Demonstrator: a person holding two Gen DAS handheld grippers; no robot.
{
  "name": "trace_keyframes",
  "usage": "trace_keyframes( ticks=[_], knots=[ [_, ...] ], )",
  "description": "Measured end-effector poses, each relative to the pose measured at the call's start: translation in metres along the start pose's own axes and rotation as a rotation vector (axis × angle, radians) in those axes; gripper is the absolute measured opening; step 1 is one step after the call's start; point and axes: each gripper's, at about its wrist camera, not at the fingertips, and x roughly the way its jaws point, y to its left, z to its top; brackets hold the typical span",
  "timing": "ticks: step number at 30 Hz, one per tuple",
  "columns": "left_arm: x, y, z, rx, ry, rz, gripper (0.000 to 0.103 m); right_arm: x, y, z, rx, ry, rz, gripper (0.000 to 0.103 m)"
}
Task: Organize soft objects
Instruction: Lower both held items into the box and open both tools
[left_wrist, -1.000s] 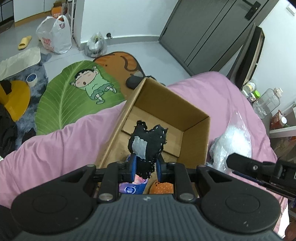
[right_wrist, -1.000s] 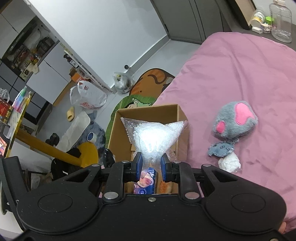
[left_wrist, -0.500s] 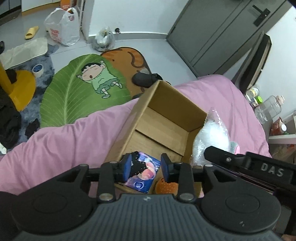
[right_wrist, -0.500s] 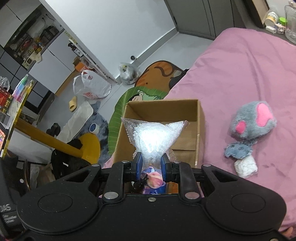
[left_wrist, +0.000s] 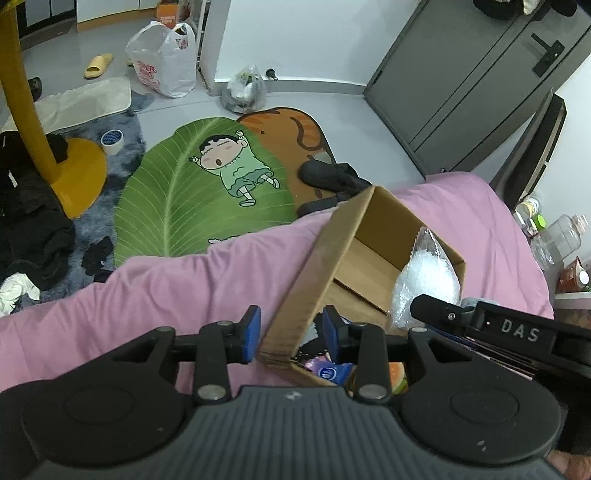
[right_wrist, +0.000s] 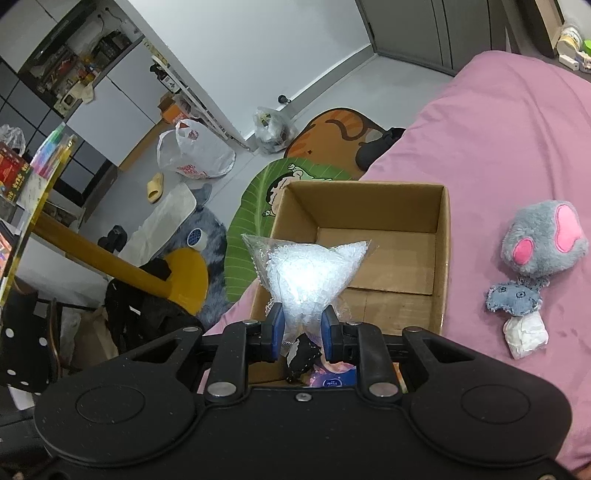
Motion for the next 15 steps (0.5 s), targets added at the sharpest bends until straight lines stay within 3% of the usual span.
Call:
trace_keyframes(
  ticks=[4,5,7,9,10,15],
  knots=[
    [-0.006,0.005,0.000,0.012,-0.018,-0.001,0.038,0.007,0.002,0.001,0.006,-0.002,-0.013,0.022],
    [-0.007,0.006,-0.001,0.011,-0.023,-0.001,0.041,0.009,0.003,0.000,0.008,-0.006,-0.002,0.027],
    [-0.008,0.009,-0.003,0.001,-0.030,-0.009,0.051,0.011,0.001,0.001,0.024,-0.006,0.005,0.030],
    [-0.009,0.012,-0.005,-0.011,-0.026,-0.016,0.059,0.010,-0.001,-0.001,0.037,0.000,0.015,0.048],
    [-0.008,0.014,-0.005,-0.014,-0.022,-0.017,0.065,0.008,-0.001,-0.002,0.036,-0.005,0.015,0.051],
    [-0.011,0.020,-0.006,-0.035,-0.036,-0.015,0.076,-0.001,0.000,-0.008,0.031,0.011,0.017,0.055]
  ],
)
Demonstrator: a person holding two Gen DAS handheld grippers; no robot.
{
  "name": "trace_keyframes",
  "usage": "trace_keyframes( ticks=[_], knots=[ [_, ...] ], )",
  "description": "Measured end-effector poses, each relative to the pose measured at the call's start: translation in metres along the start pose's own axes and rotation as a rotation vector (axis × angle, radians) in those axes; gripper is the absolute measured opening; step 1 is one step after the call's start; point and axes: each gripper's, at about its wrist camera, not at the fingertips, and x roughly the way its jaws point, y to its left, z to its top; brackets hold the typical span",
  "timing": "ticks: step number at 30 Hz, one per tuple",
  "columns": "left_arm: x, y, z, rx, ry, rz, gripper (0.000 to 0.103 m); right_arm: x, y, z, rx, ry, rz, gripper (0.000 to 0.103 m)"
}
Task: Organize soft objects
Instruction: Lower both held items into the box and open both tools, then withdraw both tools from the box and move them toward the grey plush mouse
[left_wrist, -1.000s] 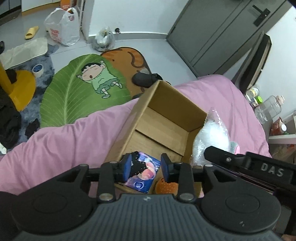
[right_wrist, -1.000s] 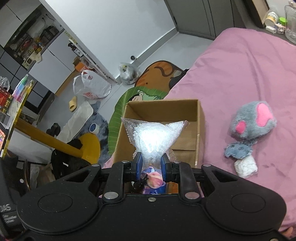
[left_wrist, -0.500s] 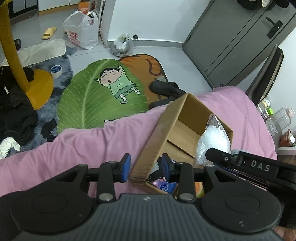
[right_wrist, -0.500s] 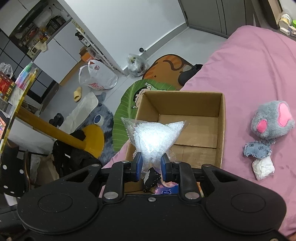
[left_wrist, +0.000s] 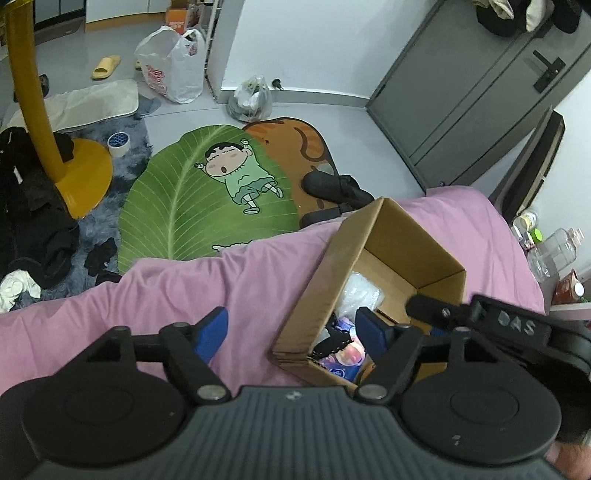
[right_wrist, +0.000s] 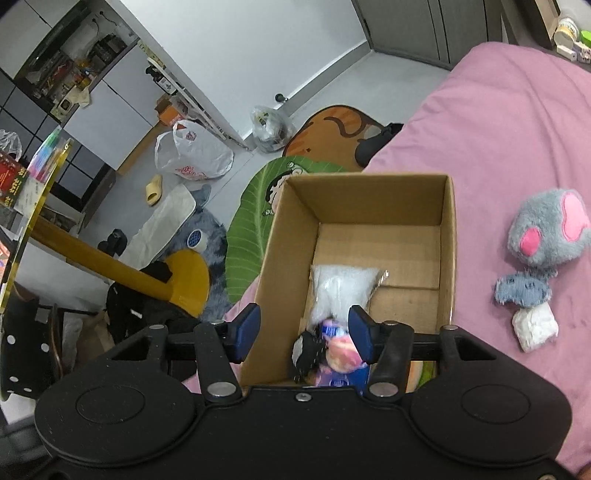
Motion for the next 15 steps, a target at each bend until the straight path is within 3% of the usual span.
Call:
trace_keyframes(
  ticks=[15],
  knots=[
    [-0.019,0.000,-0.007,-0.005,-0.026,0.016,0.083,-0.034,0.006,-0.008,-0.060,-0.045,-0.014,0.074]
  ],
)
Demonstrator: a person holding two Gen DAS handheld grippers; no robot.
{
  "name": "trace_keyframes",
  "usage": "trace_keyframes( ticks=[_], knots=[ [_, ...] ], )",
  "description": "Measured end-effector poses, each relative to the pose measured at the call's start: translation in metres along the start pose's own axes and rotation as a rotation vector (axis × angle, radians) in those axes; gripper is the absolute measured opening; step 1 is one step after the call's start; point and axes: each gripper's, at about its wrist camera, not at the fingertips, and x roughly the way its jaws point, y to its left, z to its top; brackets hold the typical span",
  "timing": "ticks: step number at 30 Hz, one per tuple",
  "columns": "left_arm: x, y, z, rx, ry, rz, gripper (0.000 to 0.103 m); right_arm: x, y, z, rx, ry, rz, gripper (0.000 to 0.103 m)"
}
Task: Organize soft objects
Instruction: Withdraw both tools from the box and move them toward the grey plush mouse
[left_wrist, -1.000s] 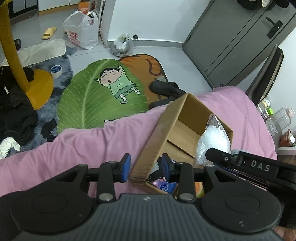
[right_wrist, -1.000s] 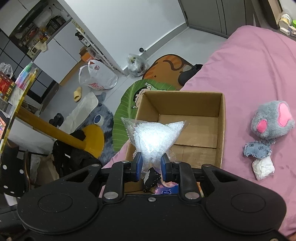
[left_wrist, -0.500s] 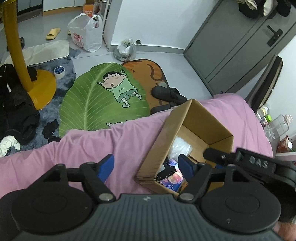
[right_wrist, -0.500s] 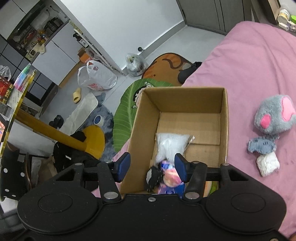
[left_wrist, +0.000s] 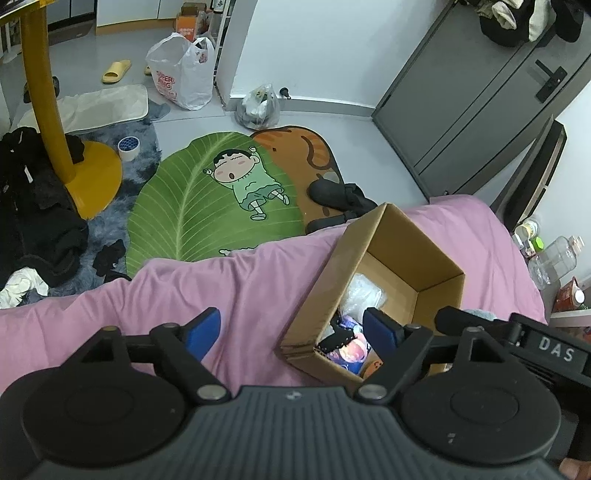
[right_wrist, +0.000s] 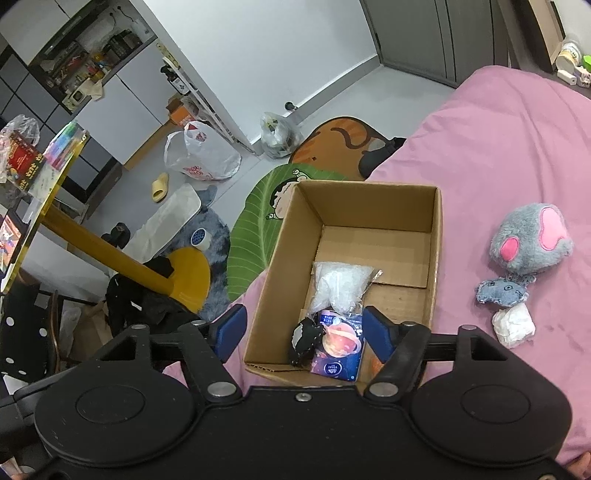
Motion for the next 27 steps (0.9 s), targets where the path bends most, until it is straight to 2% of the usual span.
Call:
trace_keyframes(
  ticks=[16,18,27],
  knots=[
    [-0.019,-0.037,-0.001,0.171,0.026,-0.041,0.096,-0.060,-0.028,-0.013,0.081,-0.110,-0.054,0.095],
    [-0.023,-0.045,-0.001,0.218,0.023,-0.045,0.101,-0.070,-0.031,-0.016,0.094,-0.132,-0.058,0.101],
    [-0.030,-0.070,-0.017,0.327,0.057,-0.085,0.103,-0.108,-0.049,-0.030,0.134,-0.197,-0.090,0.103]
  ],
)
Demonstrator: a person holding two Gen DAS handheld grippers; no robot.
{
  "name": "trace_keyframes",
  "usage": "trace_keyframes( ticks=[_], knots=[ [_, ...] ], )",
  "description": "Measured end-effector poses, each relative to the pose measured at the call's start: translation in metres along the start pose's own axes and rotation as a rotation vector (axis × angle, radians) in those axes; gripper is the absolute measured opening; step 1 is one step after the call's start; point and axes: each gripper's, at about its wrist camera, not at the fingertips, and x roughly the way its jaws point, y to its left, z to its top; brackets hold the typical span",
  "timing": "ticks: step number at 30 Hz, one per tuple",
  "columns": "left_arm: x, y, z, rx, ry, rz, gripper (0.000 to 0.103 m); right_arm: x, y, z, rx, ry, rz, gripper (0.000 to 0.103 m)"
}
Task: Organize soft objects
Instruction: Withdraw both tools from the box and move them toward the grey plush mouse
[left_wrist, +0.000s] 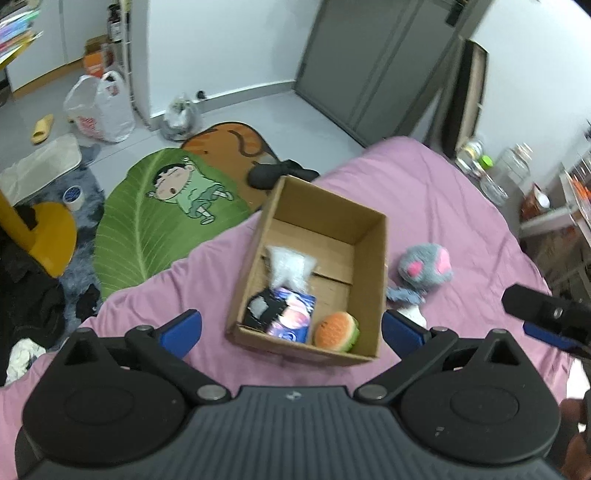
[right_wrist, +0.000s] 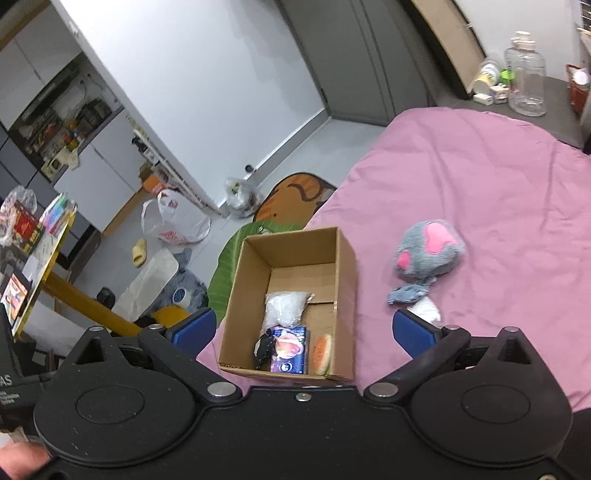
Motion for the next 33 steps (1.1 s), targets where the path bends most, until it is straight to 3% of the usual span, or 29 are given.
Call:
trace_keyframes(
  ticks=[16,33],
  knots=[
    [-0.002,-0.034,-0.012,0.050,0.057,-0.072,0.103,-0.056,-0.053,-0.023,0.059,-0.098,-0.117,0.103],
    [0.004,-0.083,-0.017,0.104,0.041,-0.084,0.101,-0.061,-0.092,-0.041,0.150,-0.132,-0.112,0.103]
  ],
)
